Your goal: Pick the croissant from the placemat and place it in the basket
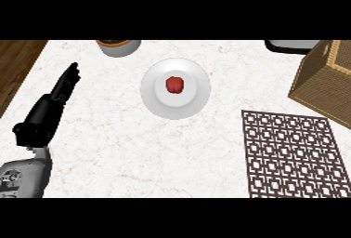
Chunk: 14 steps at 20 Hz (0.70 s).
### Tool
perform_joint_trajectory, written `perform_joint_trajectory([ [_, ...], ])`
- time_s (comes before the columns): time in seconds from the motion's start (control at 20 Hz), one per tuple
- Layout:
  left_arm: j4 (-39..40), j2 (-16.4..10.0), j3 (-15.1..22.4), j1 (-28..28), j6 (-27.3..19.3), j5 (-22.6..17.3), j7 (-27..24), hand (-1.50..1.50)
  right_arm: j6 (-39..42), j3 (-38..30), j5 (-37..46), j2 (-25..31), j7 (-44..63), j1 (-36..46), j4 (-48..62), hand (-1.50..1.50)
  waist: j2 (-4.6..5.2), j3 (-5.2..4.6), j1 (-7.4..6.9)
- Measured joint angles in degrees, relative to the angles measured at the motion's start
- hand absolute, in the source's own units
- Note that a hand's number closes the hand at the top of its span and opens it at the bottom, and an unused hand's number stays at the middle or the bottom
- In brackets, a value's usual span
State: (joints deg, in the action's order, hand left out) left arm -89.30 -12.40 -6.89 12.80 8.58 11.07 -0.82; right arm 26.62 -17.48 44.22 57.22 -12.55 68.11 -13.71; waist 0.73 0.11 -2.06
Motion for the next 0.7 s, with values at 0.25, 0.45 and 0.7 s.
perform_joint_trajectory([
  [0.25,0.83,-0.57,-0.72,1.01,0.07,-0.19,-0.02,0.0,-5.45,-8.69,-7.43,0.89,4.29,1.57,2.78,-1.5,0.1,0.01,0.14],
  [0.45,0.37,-0.44,-0.42,1.42,-0.01,-0.01,0.68,0.0,-10.94,-14.49,-12.2,3.61,7.32,1.06,4.27,-1.5,0.24,0.08,0.06],
  [0.7,-0.32,-0.38,-0.45,0.04,0.04,-0.07,-0.3,0.0,-15.25,-20.23,-16.97,8.57,7.93,-2.66,5.79,-1.5,0.42,0.17,-0.02],
])
